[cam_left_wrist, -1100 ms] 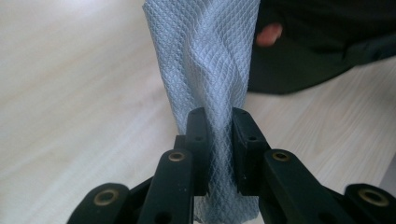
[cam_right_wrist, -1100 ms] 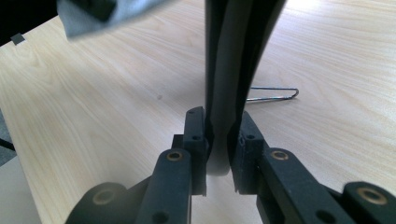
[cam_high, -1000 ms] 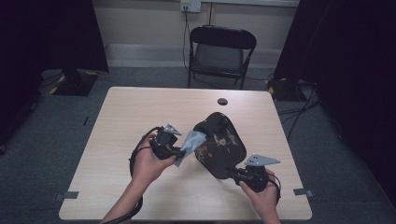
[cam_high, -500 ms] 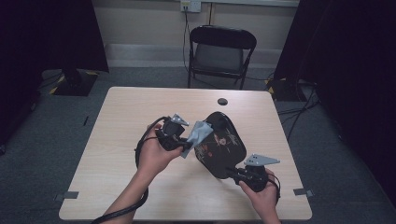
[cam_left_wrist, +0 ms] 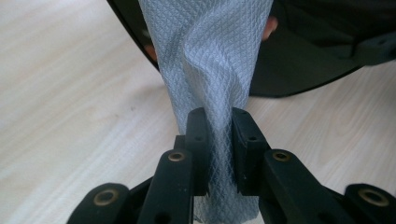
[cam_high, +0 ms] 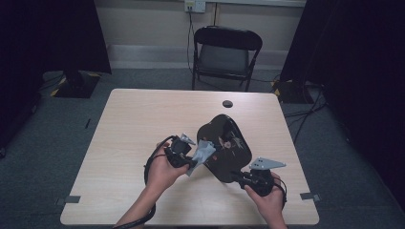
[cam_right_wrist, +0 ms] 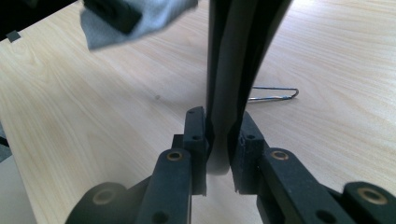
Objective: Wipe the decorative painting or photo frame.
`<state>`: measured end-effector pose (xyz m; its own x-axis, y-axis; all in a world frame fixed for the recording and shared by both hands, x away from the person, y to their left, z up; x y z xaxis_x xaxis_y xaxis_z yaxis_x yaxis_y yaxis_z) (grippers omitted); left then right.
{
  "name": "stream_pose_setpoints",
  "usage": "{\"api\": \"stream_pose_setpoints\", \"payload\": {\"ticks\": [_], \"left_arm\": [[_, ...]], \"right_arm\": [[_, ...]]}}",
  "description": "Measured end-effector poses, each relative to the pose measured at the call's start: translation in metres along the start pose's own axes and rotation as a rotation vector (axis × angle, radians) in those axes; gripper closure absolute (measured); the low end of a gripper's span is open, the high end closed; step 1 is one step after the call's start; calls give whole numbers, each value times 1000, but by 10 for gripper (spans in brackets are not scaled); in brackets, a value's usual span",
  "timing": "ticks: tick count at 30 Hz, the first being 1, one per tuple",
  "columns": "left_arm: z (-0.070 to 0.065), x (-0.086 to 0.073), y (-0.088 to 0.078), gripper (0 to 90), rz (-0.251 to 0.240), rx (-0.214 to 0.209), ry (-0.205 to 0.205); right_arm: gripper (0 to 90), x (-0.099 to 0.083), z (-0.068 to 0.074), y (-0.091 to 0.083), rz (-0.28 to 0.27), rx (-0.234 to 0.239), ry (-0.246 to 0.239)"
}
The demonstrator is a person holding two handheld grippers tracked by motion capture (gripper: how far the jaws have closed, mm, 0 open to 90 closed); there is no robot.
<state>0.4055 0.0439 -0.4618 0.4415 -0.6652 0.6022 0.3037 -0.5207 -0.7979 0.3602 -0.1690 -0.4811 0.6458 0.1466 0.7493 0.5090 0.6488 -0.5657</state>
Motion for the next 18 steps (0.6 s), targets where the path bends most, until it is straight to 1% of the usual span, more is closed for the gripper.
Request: {"api": "stream_pose_setpoints", "payload": {"ticks": [4,5,8,9,13,14,17,18], "left_arm": [[-2,-9,13,791,23,-14,-8],[-3,-13,18,791,29,-18,-16],[-6,-18,25,790,50,-25,-12],[-7,-21,28,791,61,-24,-16],[-8,-28,33,791,90,-35,-17],[-8,-29,34,791,87,-36,-22],[-8,-35,33,791,114,-34,-16],[-9,-37,32,791,124,-35,-21]], "right_arm": [[787,0,0,0,0,0,0],[787,0,0,0,0,1,0],[787,0,0,0,-1,0,1],[787,0,0,0,-1,0,0],[787,0,0,0,-1,0,2],[787,0,0,0,-1,0,2],[787,0,0,0,-1,0,0],[787,0,0,0,-2,0,-1]]}}
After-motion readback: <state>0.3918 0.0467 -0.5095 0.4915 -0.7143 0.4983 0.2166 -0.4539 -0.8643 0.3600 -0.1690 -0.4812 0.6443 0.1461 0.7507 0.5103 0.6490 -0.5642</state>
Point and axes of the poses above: each handheld gripper's, and its own axes: y roughly forward along the jaws, x roughly out of its top, z roughly to its left, the point moved 6 cm from there along y, roughly forward along the jaws, and after that the axes turned 12 degrees about y, right-handed, at the moved point
